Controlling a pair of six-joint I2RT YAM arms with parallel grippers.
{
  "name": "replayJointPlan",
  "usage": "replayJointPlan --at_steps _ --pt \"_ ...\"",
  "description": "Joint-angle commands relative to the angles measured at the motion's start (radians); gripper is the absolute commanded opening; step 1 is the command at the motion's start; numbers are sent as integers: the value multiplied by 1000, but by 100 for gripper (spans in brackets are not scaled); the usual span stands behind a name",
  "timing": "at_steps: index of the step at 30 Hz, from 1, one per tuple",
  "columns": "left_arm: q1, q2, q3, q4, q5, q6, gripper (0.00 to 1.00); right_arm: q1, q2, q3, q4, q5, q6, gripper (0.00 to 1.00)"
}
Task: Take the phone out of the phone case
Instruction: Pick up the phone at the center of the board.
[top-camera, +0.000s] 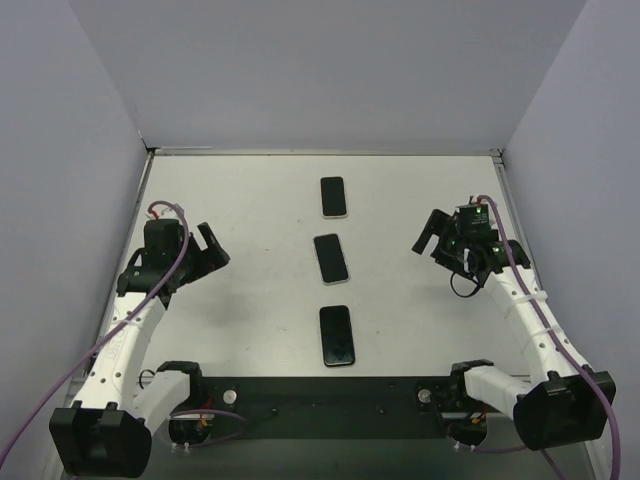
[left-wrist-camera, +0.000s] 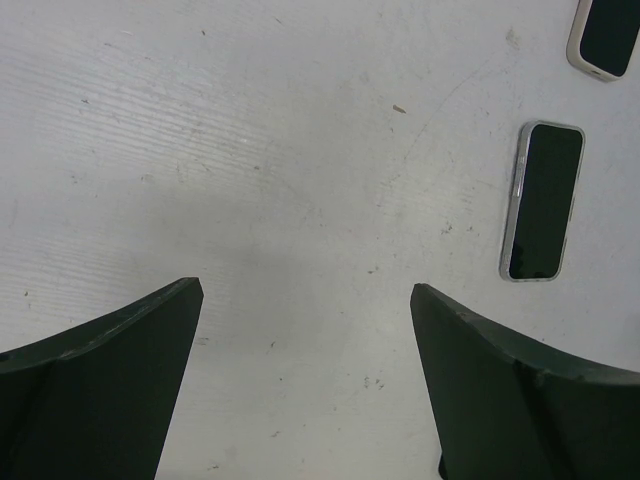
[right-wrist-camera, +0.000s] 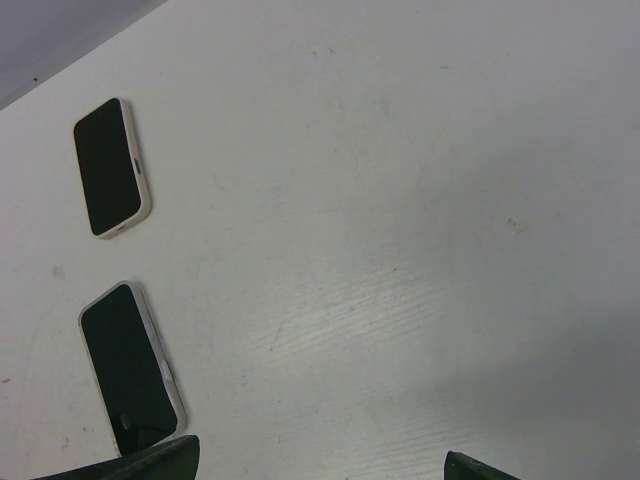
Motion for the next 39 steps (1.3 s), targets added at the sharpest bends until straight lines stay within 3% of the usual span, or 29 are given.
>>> replayJointPlan --at_steps 1,8,16,19,20,24,30,39 --pt "4 -7 10 15 -3 17 97 6 -42 -3 -4 30 -18 98" --pt "3 -8 -23 -1 0 14 97 92 2 18 5 128 -10 98" --pt "-14 3 -38 1 14 -39 95 205 385 300 11 107 -45 97" --pt "-20 18 -52 -7 15 -49 95 209 577 495 -10 31 -82 97" --pt "-22 19 -56 -7 12 -52 95 210 634 630 -27 10 -91 97" --pt "-30 35 -53 -1 60 -50 95 222 972 1041 -260 -25 -124 96" --pt "-37 59 -32 27 77 -50 95 227 1217 1341 -283 -24 -99 96" --pt "-43 142 -10 98 114 -75 95 253 1347 1340 -47 10 -96 97"
